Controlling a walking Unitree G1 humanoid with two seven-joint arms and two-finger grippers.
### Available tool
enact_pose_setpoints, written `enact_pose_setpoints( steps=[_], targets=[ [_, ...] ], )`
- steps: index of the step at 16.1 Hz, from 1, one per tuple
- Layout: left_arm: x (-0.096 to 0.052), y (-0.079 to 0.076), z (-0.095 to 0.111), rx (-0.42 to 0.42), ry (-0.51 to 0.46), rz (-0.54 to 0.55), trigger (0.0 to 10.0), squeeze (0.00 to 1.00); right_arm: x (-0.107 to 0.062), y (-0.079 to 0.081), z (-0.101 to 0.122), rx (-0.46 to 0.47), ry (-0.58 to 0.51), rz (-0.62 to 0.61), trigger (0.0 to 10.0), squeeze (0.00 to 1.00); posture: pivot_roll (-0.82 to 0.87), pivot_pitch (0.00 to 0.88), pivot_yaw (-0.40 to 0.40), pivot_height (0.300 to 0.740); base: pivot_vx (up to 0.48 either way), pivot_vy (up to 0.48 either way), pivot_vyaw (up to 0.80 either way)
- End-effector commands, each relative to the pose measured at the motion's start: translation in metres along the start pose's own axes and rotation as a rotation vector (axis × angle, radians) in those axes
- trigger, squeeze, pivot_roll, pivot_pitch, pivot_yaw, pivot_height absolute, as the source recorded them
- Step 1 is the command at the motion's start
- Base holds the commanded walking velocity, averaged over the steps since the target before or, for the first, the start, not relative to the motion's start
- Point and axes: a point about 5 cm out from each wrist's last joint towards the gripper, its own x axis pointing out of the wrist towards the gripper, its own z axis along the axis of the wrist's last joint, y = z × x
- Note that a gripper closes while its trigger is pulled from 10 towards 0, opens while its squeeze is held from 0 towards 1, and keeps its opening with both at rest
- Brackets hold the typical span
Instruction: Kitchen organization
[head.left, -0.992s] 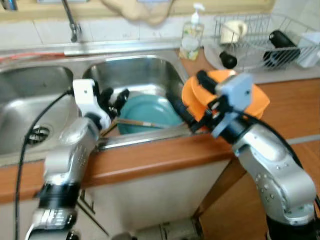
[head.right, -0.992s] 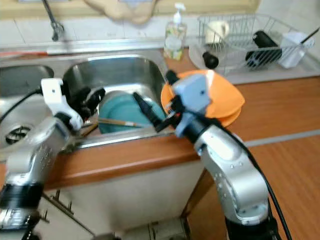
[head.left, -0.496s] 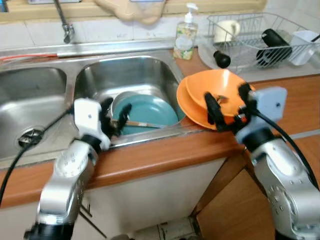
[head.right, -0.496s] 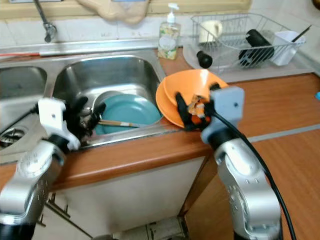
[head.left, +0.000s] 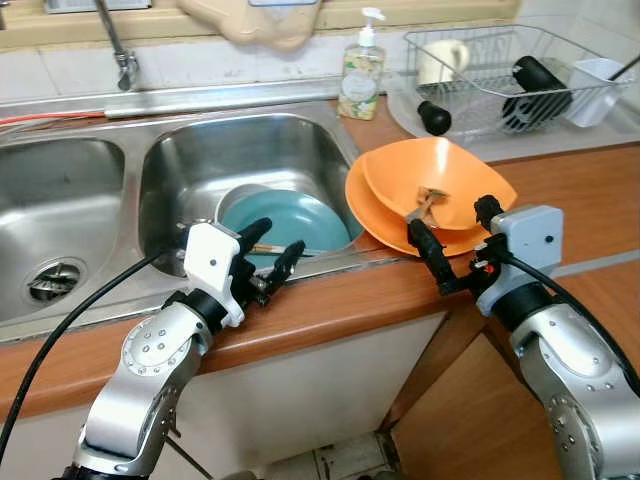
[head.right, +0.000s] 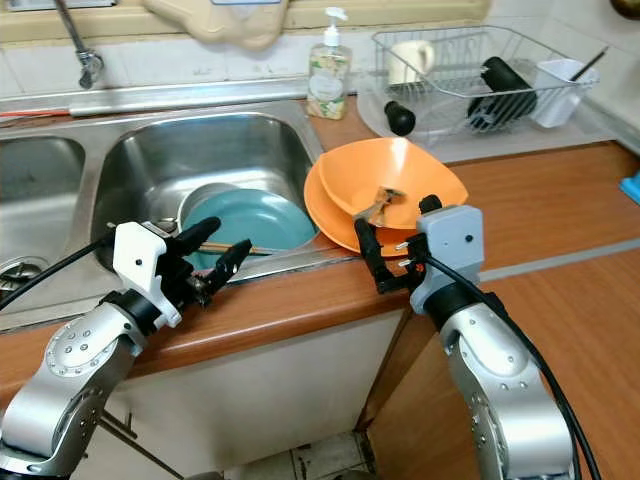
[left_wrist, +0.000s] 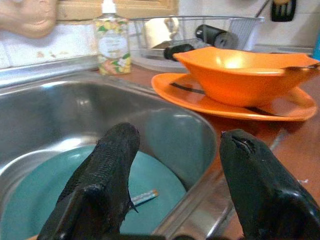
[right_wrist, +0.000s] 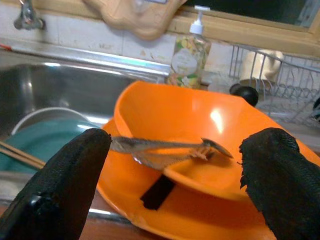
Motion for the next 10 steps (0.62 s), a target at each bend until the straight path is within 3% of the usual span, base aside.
enact_pose_setpoints(
  steps=[1,10],
  targets=[
    [0.0,-0.002,0.004,0.014,-0.005,-0.015,10.0,0.0,0.006,0.0,0.001,-0.013,-0.003,0.005,10.0,0.0,-0.05,0.0,0.003,0.74,0.0,0.0,0.0],
    [0.0,-0.004,0.004,0.016,-0.004,-0.025,10.0,0.0,0.009,-0.018,-0.008,0.039,0.057,-0.101,10.0,0.0,-0.04,0.0,0.01,0.74,0.0,0.0,0.0]
  ],
)
